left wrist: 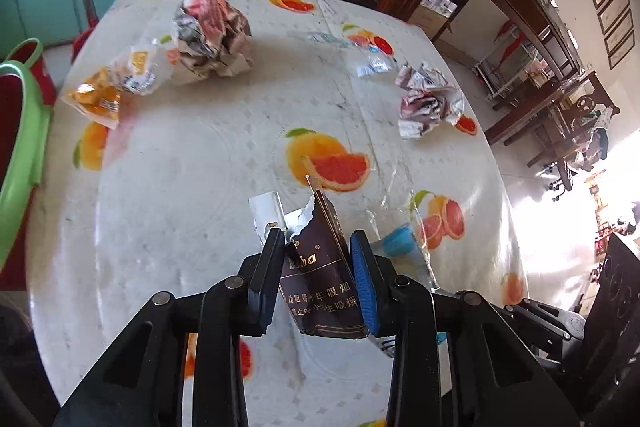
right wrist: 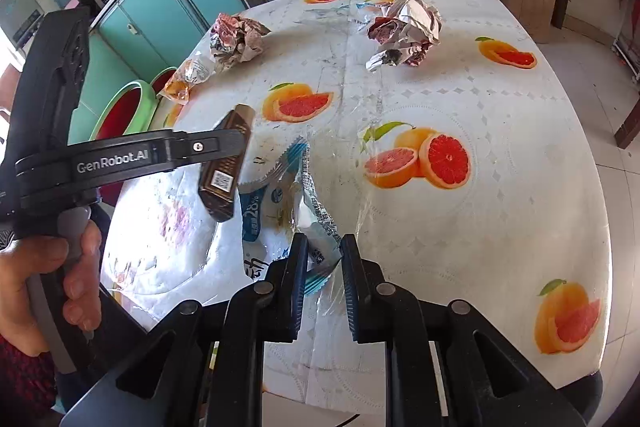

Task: Collect trash
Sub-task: 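Grasp the dark brown box with the left gripper while right grasps the blue-white snack bag, then carry the brown box and snack bag over the red bucket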

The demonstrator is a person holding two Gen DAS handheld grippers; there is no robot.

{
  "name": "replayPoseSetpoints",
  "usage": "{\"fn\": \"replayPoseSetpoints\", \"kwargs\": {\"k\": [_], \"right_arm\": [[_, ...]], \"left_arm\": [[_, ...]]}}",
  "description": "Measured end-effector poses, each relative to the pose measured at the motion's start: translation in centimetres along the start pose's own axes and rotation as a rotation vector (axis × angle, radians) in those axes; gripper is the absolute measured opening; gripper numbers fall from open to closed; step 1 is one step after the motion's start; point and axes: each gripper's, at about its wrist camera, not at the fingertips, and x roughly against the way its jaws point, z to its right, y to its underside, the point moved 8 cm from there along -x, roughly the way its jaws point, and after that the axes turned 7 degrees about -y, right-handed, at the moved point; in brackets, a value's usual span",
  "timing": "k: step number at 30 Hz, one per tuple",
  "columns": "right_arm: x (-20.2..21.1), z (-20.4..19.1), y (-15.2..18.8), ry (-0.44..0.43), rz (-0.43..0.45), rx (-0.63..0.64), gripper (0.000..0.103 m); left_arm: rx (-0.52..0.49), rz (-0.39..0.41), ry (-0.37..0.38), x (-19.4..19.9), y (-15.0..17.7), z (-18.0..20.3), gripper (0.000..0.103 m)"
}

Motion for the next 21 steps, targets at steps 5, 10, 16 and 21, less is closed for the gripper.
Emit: {"fn": "replayPoseSetpoints", "kwargs": {"k": [5,10,16,21], "right_arm": [[0.6,0.5,-1.0,0.012,0.031,-0.016,0.015],[0.8,0.6,-2.1,0.026,0.054,-0.023,0.015],[0.9,0.3,-3.0,0.034,0.069,-0.017,0.015],[1.0,-0.5,-3.8,0.038,0.081,-0.006,0.015]], "left_arm": [[-0.011,0.037,-0.078,1.4,-0.4,-3.2,0.032],[-0.029,0.056,-0.133,2.1,-0.4,-5.2,0.032],[-0.018,0.07,-0.15,2.6,-0.5,-6.3,0.033],[-0.013,0.091,-0.151,3.4,-0.9,-6.9,0.033]]}}
